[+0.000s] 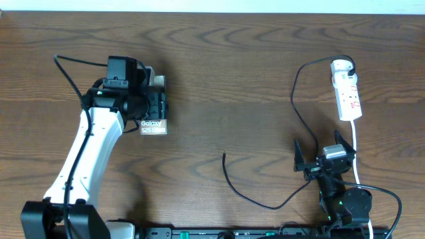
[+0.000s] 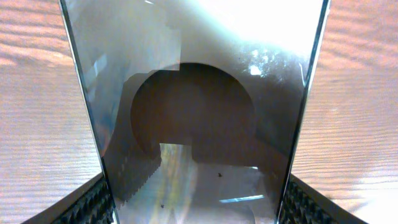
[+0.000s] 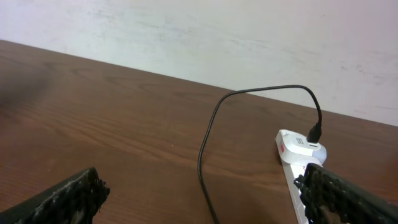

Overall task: Plug charger to phone and switch on socket
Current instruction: 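Lift the phone with the left gripper and tilt it upright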

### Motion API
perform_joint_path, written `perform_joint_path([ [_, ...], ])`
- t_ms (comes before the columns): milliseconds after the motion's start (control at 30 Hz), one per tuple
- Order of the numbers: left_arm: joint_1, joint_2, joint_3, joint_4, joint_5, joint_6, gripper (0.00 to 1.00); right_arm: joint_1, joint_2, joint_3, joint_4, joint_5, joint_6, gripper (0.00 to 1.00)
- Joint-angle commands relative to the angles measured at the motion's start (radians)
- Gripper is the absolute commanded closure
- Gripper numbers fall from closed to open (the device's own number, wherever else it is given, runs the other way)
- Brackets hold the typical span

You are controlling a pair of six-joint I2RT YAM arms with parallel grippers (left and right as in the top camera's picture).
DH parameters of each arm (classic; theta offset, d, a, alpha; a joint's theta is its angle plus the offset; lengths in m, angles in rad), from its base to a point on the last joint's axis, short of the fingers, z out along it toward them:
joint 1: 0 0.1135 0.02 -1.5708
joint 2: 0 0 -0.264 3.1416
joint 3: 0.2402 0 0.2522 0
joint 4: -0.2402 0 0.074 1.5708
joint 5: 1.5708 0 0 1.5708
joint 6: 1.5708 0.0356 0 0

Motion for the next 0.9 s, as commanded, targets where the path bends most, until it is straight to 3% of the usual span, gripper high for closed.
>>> perform_joint_path([
  [0,0.005,-0.018,0.014,0.011,0.136,-0.195,0.93,-0.006,-0.005,-0.001,-0.005,0.004,0.014,0.01],
  [300,0.111,-0.018,0.014,0.113,0.537,-0.555,0.93,-0.006,-0.005,-0.001,-0.005,0.004,0.014,0.01],
  [567,0.272,-0.018,0.014,0.129,0.932,-1.049,0.93,-0.006,-0.005,-0.001,-0.005,0.004,0.014,0.01],
  [867,0.315,-0.018,0.014,0.129,1.067,-1.403,0.94,-0.006,-0.005,-0.001,-0.005,0.004,0.014,0.01],
])
